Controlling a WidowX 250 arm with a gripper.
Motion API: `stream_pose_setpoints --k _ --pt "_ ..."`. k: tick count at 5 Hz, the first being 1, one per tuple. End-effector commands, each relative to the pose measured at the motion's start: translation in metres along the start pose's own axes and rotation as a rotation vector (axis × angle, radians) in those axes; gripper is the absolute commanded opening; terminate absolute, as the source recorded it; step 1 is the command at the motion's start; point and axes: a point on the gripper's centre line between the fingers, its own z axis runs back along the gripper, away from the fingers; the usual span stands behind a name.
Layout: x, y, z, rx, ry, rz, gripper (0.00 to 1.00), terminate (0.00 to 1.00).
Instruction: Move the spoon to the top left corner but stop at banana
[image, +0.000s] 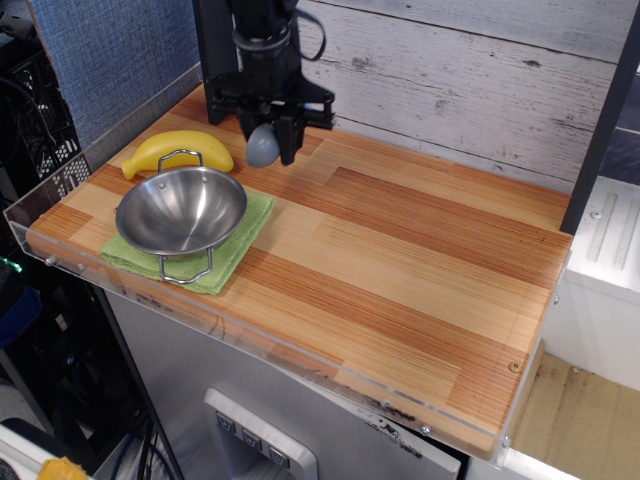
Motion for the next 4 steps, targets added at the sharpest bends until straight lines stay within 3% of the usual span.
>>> stream_pose_setpoints --k 1,3,4 --pt "0.011 0.011 0.007 -0.014 -0.029 0.041 0.0 0.0" --pt "0.009 0.005 -0.005 -0.06 0.013 0.077 0.0 0.0" --pt "0.008 0.016 -0.03 -0.086 0.093 0.14 0.0 0.0"
